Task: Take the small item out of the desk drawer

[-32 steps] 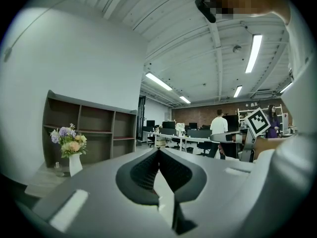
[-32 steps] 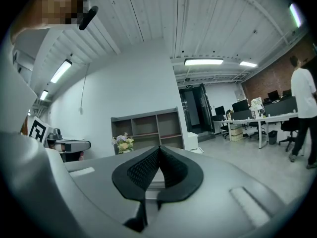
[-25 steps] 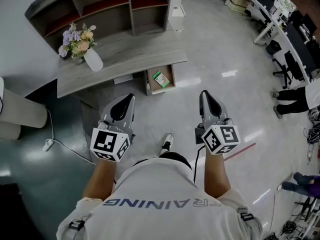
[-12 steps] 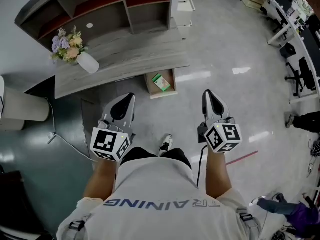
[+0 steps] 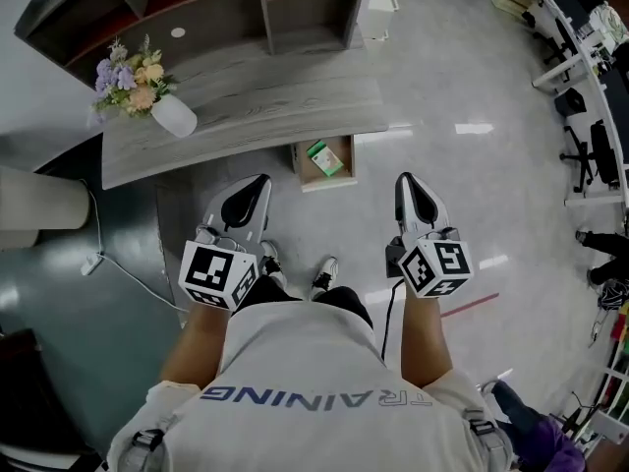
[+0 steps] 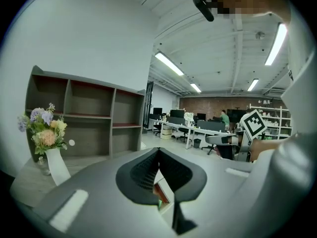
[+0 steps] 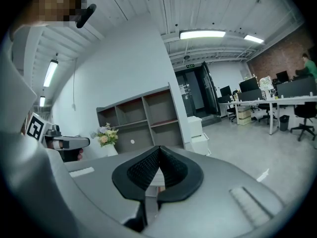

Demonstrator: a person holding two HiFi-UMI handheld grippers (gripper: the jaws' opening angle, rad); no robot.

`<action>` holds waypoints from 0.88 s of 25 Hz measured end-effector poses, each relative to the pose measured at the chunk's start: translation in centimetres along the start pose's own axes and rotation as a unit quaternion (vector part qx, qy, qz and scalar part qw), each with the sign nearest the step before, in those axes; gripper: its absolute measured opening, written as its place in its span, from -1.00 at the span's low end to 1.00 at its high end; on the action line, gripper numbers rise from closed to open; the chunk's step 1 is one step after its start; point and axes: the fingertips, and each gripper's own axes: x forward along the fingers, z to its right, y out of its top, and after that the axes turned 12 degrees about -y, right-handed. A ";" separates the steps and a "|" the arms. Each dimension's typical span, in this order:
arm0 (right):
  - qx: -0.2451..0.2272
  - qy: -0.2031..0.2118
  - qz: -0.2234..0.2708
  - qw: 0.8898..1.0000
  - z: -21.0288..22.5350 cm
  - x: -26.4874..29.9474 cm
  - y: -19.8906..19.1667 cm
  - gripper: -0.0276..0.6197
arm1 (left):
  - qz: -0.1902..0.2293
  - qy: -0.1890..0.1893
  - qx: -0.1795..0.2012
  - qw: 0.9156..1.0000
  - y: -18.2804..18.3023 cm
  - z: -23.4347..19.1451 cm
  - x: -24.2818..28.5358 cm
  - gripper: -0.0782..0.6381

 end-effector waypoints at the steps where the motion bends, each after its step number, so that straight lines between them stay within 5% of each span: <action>1: -0.003 -0.005 0.000 1.000 -0.7 0.3 0.0 -0.87 | 0.001 -0.006 0.000 1.000 0.0 -0.8 0.0 -0.79; 9: -0.013 -0.038 0.011 0.999 -5.5 3.0 0.3 -0.87 | -0.002 -0.037 0.014 0.999 0.6 -7.2 0.0 -0.79; 18: -0.044 -0.004 0.003 0.999 -4.9 4.8 1.2 -0.87 | 0.002 -0.006 -0.007 1.000 0.6 -7.0 0.8 -0.79; 22: -0.067 0.025 -0.016 0.997 -4.9 5.8 0.3 -0.56 | -0.003 0.017 -0.020 1.000 -0.3 -6.7 1.0 -0.79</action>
